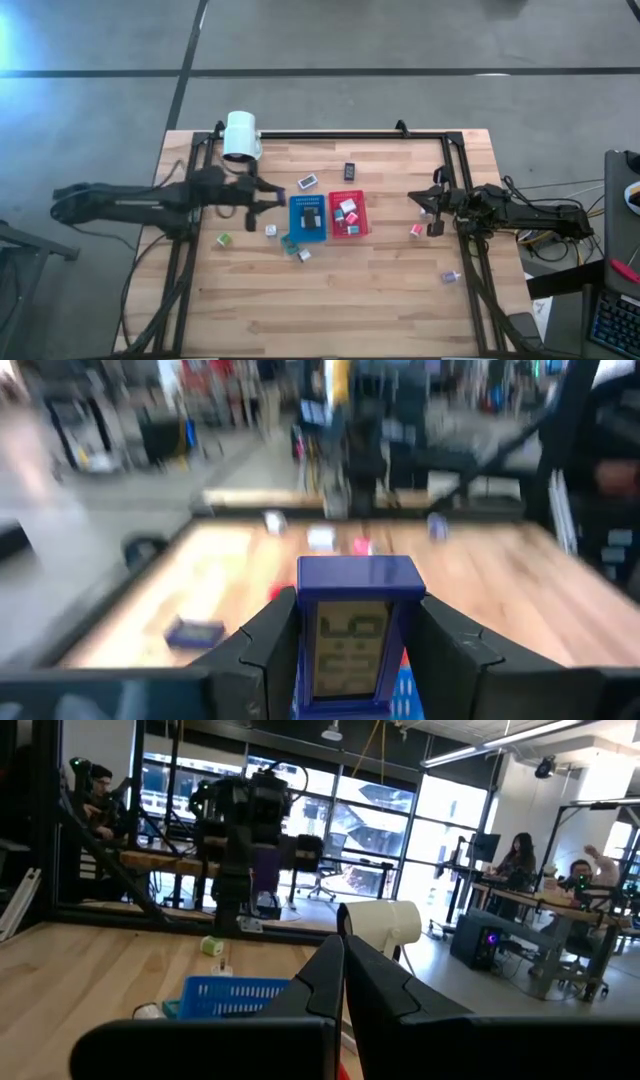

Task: Pick & Place Office items
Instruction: Put the bottom dark blue digital clock into the blue bin

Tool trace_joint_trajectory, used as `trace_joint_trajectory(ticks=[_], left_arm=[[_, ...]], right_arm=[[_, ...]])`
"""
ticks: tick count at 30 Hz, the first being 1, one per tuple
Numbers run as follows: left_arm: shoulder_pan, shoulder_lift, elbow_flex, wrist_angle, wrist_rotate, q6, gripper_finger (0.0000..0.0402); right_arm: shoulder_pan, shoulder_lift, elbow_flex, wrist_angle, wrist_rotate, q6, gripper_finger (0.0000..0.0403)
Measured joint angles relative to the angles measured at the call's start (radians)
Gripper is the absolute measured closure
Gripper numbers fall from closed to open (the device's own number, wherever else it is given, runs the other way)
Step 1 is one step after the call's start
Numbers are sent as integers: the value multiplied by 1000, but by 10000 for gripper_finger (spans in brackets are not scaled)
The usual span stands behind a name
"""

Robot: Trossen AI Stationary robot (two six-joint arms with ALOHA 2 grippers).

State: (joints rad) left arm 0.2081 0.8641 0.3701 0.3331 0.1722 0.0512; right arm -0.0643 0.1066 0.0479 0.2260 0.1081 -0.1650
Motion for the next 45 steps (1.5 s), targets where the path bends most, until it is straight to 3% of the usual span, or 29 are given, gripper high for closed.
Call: trace_joint_trajectory(ticks=[9, 13, 17, 27, 39, 45], left_arm=[[-28, 456, 182, -5, 0, 89, 253], [-28, 594, 251, -52, 10, 112, 253], [-30, 679, 318, -134, 94, 126, 253], [-73, 714, 372, -288, 99, 181, 253], [-75, 710, 363, -293, 29, 178, 253], [-74, 710, 363, -293, 29, 164, 174]], right_arm=[[0, 0, -1, -2, 0, 4, 394], [0, 0, -1, -3, 0, 5, 394], [0, 0, -1, -4, 0, 8, 394], [0, 0, -1, -5, -1, 7, 394], [0, 1, -3, -5, -1, 4, 394], [0, 1, -3, -4, -1, 5, 394]])
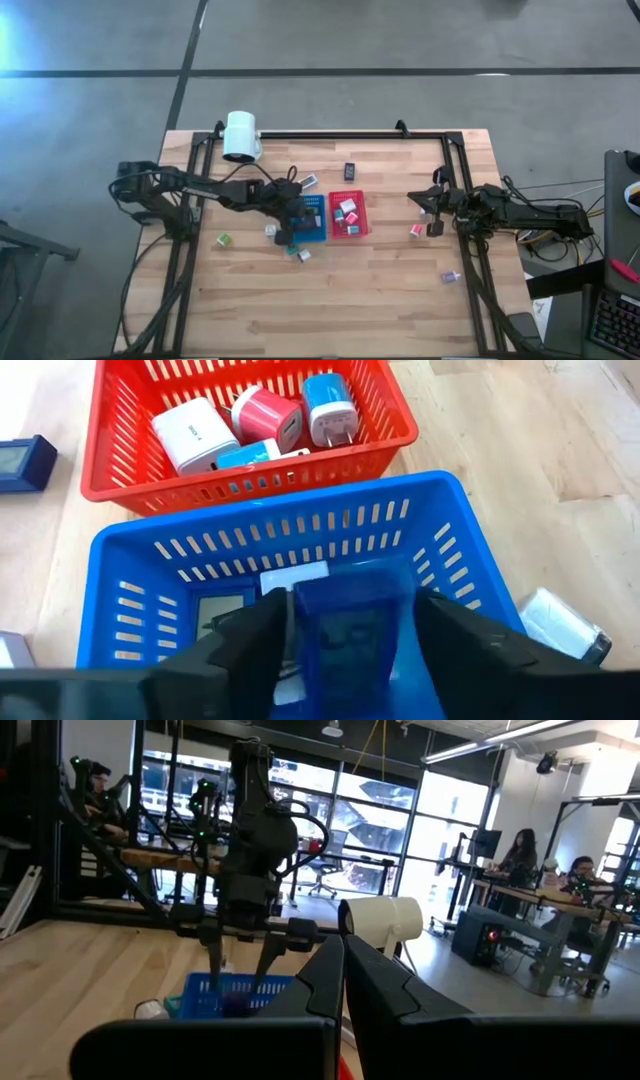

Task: Pick & Place Office items
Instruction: Put the bottom dark blue digital clock into the blue bin, then put the pink adaptor into the red bin

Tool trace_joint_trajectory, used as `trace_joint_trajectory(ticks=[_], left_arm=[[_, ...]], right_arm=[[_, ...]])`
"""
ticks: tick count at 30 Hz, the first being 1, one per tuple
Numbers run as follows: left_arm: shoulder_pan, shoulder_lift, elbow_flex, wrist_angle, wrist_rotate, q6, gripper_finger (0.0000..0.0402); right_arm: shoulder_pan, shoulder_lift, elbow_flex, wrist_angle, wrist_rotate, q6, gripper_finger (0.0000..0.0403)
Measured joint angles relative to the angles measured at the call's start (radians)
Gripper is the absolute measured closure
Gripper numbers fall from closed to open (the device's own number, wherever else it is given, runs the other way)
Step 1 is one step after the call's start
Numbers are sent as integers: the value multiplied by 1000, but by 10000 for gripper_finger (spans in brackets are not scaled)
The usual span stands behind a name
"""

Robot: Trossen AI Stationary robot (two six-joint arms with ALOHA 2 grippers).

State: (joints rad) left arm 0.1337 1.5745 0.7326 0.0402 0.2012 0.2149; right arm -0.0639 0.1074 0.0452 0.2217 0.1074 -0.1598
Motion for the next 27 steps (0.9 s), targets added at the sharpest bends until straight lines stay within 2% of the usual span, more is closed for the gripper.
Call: trace_joint_trajectory(ticks=[4, 10, 13, 18, 23, 27], left_arm=[[0, 0, 0, 0, 0, -3, 150], [0, -10, -1, 3, 0, 18, 148], [-1, -55, -2, 3, -1, 59, 148], [-19, -213, -46, 43, 24, 110, 165], [-16, -430, -231, 242, 15, 109, 214], [-3, -626, -377, 366, -76, 64, 272]], right_arm=[[0, 0, 0, -1, 0, 15, 394], [0, 0, 0, -1, -1, 24, 394], [0, 0, 0, -2, -1, 21, 394], [0, 0, 0, -5, 0, 18, 394], [0, 8, -1, -5, 0, 9, 394], [0, 13, -1, -4, 0, -1, 394]])
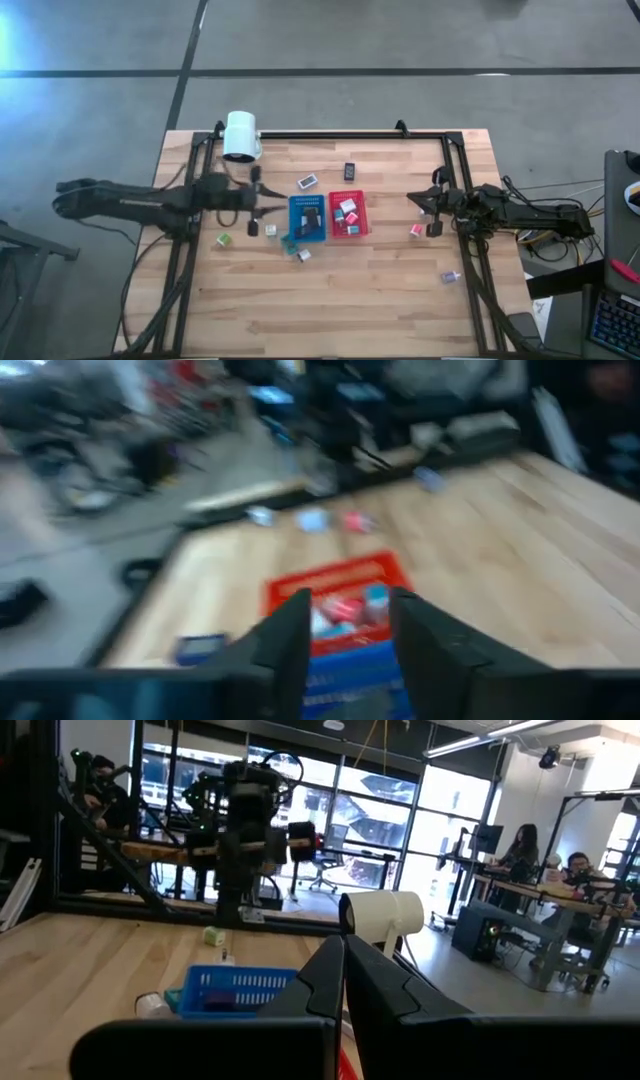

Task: Pick & Place Office items
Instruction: Put the pink adaptor into the red bin

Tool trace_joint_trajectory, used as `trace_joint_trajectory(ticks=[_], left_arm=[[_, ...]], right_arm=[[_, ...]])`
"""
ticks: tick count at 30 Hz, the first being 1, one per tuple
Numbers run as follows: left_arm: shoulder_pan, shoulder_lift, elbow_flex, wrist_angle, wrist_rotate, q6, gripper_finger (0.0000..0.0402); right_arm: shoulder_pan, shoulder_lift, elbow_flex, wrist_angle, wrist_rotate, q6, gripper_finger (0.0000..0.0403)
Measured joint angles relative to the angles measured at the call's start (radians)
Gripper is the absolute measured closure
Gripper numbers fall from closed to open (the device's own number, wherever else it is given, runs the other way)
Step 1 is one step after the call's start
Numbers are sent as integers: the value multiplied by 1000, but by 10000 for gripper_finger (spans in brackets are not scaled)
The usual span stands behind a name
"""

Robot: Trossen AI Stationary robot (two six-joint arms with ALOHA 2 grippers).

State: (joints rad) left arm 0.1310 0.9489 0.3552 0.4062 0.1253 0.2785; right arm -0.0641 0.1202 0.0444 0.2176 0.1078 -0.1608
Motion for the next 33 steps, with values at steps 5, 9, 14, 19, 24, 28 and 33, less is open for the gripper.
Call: trace_joint_trajectory(ticks=[5, 9, 14, 19, 24, 28, 33], left_arm=[[31, -230, -91, 2, -57, -29, 369], [53, -370, -136, -17, -60, -30, 392], [95, -469, -165, -81, -59, -42, 398], [134, -491, -167, -138, -59, -62, 397], [152, -488, -180, -131, 13, -54, 399], [163, -488, -212, -95, 94, -14, 398], [197, -488, -249, -63, 97, -5, 398]], right_arm=[[0, 1, 0, 2, 0, 1, 394], [0, 1, 0, 2, 0, 0, 394], [0, 1, 0, 3, 2, -27, 394], [0, 1, 0, 3, 66, -27, 394], [0, 9, 0, 3, 78, -21, 394], [0, 13, 0, 4, 79, -44, 394], [0, 13, 0, 7, 79, -53, 394]])
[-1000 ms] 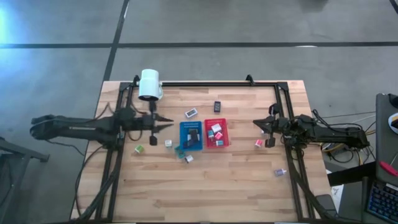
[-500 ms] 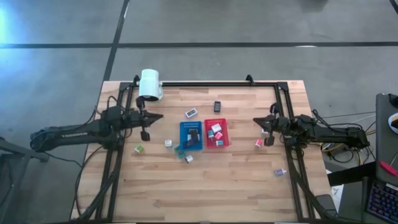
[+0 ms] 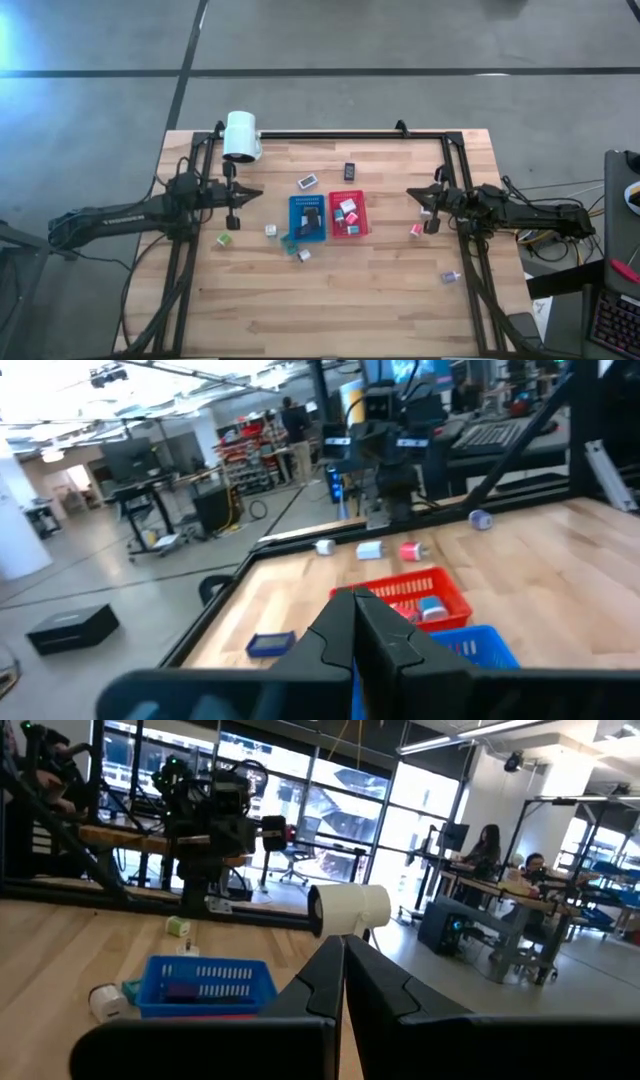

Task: Pick & Place Office items
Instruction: Put the pink adaptor into the red bin

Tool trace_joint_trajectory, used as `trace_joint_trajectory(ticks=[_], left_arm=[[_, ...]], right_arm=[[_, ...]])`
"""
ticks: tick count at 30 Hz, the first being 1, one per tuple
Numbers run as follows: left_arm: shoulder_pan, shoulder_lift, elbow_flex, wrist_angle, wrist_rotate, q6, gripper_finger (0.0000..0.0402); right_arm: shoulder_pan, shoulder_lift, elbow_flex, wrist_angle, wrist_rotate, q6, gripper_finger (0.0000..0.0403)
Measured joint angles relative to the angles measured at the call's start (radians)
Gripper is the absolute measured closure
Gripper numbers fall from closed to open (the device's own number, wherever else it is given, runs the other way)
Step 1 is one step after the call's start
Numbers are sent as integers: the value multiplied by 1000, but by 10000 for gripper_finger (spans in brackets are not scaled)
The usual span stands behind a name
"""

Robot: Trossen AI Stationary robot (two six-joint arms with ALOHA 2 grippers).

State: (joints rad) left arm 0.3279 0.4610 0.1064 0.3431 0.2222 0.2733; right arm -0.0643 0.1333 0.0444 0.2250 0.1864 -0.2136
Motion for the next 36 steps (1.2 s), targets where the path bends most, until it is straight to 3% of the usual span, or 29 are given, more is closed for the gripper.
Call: trace_joint_trajectory(ticks=[11, 18, 36], left_arm=[[51, 1, -66, 68, 42, 31, 397], [60, 0, -49, 77, 63, -38, 397], [60, 0, -35, 77, 74, -45, 396]], right_arm=[[0, 0, 0, 1, 0, -5, 394], [0, 0, 0, 12, 0, -31, 394], [0, 10, 0, 52, 0, -26, 394]])
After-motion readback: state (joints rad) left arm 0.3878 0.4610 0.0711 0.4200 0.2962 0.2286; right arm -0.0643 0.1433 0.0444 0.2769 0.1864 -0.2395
